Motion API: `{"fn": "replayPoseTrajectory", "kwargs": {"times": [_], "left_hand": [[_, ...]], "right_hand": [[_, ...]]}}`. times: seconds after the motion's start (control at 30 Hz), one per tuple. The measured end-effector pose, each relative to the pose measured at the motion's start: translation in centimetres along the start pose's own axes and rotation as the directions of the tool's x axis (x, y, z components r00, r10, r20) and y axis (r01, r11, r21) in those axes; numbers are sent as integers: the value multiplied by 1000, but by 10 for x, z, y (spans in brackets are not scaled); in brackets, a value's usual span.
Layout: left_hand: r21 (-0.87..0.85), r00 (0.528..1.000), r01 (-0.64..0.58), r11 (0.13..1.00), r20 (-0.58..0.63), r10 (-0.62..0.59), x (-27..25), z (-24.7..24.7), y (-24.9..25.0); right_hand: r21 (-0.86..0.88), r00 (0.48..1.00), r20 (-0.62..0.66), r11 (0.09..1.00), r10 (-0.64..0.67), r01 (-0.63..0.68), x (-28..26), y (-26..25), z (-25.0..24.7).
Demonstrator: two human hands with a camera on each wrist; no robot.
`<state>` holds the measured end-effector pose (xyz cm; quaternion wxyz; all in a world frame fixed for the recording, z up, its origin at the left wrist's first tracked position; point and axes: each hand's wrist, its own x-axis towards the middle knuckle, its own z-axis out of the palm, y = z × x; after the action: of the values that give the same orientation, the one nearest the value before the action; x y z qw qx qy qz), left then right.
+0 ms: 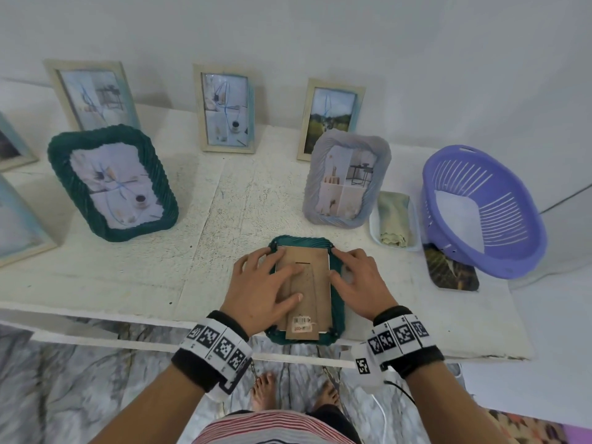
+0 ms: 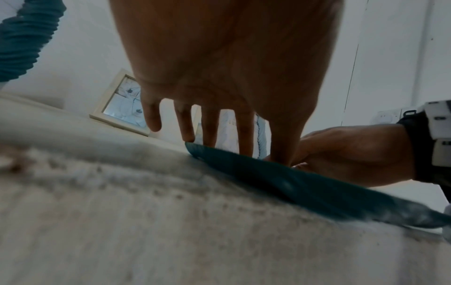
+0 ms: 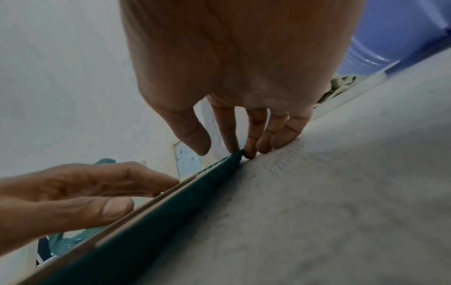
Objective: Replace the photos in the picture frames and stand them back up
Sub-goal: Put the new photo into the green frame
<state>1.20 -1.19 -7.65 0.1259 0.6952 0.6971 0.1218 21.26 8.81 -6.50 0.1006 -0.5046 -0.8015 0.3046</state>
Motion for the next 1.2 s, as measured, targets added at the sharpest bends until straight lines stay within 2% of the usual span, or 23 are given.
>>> {"fn": "replayPoseTrajectory", "kwargs": {"times": [0.33, 0.43, 0.53, 0.63, 0.7, 0.8, 0.93, 1.2], "left_hand": [[-44, 1000, 8, 999, 3, -8, 1, 2, -4], [-126, 999, 38, 991, 30, -35, 2, 1, -8], [-221, 998, 33, 975, 59, -20, 3, -1, -14], [-392, 998, 57, 918, 0, -62, 4, -4, -22], [-425, 991, 94, 900, -42, -124, 6, -5, -25], [-381, 985, 151, 912, -21, -172, 9, -4, -23], [-435, 973, 203, 877, -10, -230, 13, -4, -21], [-509, 970, 218, 833, 15, -244, 14, -5, -20]], "right_hand": [[20, 1000, 3, 1000, 3, -3, 0, 1, 0], [-38, 999, -2, 999, -35, 35, -5, -4, 1], [-171, 997, 4, 982, -78, 78, -11, -8, 6], [-235, 998, 11, 970, -59, 60, -13, -11, 7], [-252, 999, 23, 966, -46, 50, -14, -14, 7], [-224, 999, 10, 974, -42, 43, -17, -17, 8], [-189, 999, 15, 981, -39, 41, -20, -20, 10], [-136, 999, 13, 990, -30, 32, -21, -22, 14]]}}
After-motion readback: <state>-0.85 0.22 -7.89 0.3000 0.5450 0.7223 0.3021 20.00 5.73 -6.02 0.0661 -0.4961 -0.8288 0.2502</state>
